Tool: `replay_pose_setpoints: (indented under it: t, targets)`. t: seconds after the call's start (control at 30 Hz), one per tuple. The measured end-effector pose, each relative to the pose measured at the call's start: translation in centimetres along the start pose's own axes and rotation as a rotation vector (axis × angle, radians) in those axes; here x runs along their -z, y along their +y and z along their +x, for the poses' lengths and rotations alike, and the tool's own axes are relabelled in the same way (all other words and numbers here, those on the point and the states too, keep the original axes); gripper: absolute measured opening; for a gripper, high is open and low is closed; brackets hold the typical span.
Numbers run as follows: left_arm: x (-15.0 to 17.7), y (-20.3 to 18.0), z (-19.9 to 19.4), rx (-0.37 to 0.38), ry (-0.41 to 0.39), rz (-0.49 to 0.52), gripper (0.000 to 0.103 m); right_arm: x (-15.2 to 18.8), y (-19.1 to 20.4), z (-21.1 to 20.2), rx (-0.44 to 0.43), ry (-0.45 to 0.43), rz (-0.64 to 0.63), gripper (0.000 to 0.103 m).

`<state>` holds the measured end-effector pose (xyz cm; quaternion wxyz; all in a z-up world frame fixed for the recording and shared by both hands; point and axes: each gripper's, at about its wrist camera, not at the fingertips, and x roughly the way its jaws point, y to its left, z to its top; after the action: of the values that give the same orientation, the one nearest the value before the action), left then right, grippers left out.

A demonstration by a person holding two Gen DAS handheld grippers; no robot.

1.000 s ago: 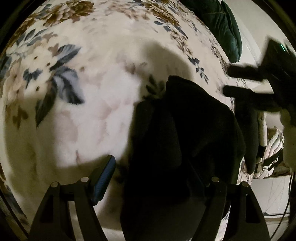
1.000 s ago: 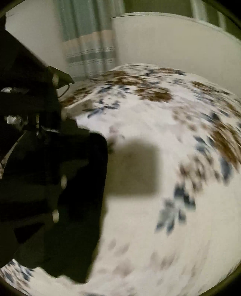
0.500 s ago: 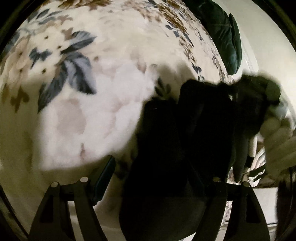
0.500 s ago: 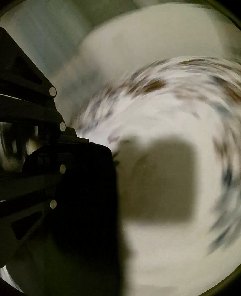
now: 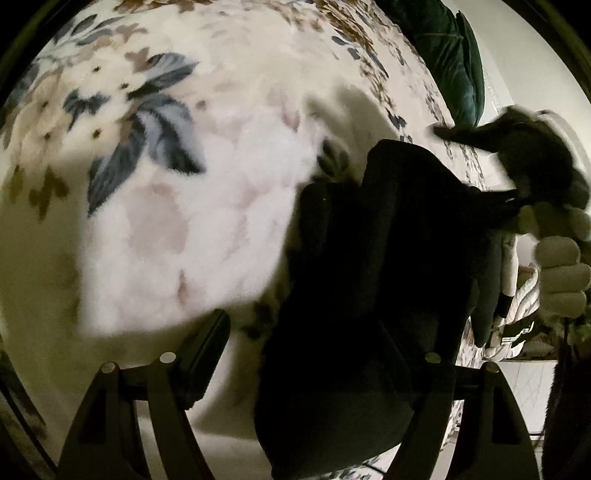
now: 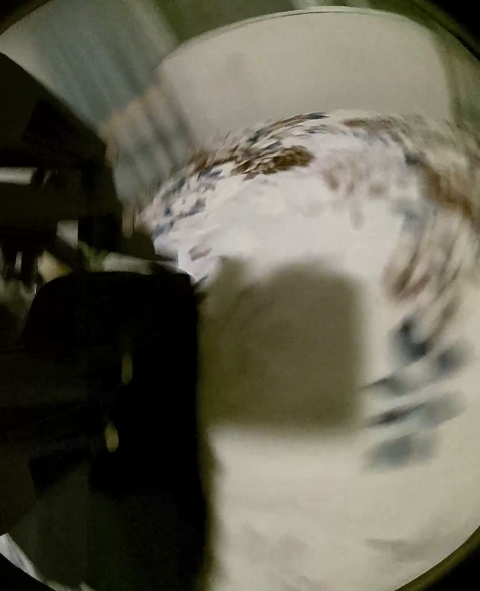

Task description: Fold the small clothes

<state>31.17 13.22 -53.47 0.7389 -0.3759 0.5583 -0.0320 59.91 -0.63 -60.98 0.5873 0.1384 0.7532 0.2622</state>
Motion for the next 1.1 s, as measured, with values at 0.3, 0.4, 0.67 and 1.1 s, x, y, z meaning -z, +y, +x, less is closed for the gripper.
replay_pose_setpoints:
  t: [0.3,0.4,0.67,1.1]
  targets:
    - [0.1,-0.4,-1.5,-0.037,-0.024,0.002,0.077,6.5,2.8,-1.7,0.327,0.020,-0.458,0.054]
    - [0.1,-0.6,-1.3,-0.052,-0.015,0.015,0.077,6.5,-0.2,-1.4,0.253,-0.060,-0.312,0.024]
    - [0.4,-1.5,-1.1,-0.063,0.004,0.046,0.077,6.5,-7.7,-0.1,-0.464,0.137,0.222,0.017]
    - [0.3,-2.0,-1.9,-0.085,-0.006,0.052,0.077,7.4,-5.3,-8.2,-0.083,-0.152,-0.093,0.053]
